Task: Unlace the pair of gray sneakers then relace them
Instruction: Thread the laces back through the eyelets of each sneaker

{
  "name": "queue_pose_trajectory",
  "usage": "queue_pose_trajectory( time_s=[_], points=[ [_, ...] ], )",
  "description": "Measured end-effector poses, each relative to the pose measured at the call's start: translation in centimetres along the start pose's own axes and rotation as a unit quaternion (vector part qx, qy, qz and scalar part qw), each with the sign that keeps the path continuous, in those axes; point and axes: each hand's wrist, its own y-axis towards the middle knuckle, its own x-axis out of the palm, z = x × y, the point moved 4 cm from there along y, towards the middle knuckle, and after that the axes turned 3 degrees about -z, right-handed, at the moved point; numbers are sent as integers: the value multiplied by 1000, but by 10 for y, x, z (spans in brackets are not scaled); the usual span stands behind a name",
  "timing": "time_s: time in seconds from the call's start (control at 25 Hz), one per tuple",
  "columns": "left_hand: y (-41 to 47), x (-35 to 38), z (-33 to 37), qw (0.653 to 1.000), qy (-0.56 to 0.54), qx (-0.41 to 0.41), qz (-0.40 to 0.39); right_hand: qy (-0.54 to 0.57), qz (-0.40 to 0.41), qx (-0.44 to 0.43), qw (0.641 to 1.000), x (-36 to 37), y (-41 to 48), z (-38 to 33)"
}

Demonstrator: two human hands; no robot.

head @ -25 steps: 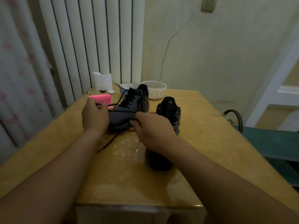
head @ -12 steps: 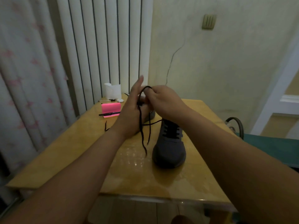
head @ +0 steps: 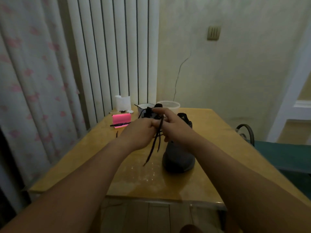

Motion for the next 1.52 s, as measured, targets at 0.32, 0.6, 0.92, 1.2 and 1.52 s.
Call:
queue_pose_trajectory(
  time_s=[0.32,0.6,0.92,1.2,1.52],
  points=[
    [13,25,-21,995,41,-29,-86,90,166,106,976,-41,15,35],
    [38,44,3,927,-373,-20,17,-130,81,7,988,-46,34,33],
    [57,63,-34,841,-523,-140,28,-429,-94,37,898,-72,63,56],
    [50,65,-21,822,-556,-100,73,-305,-68,5,950,-63,86,43],
    [50,63,-8,835,-545,-70,46,-34,-15,64,997,-83,62,42]
  ],
)
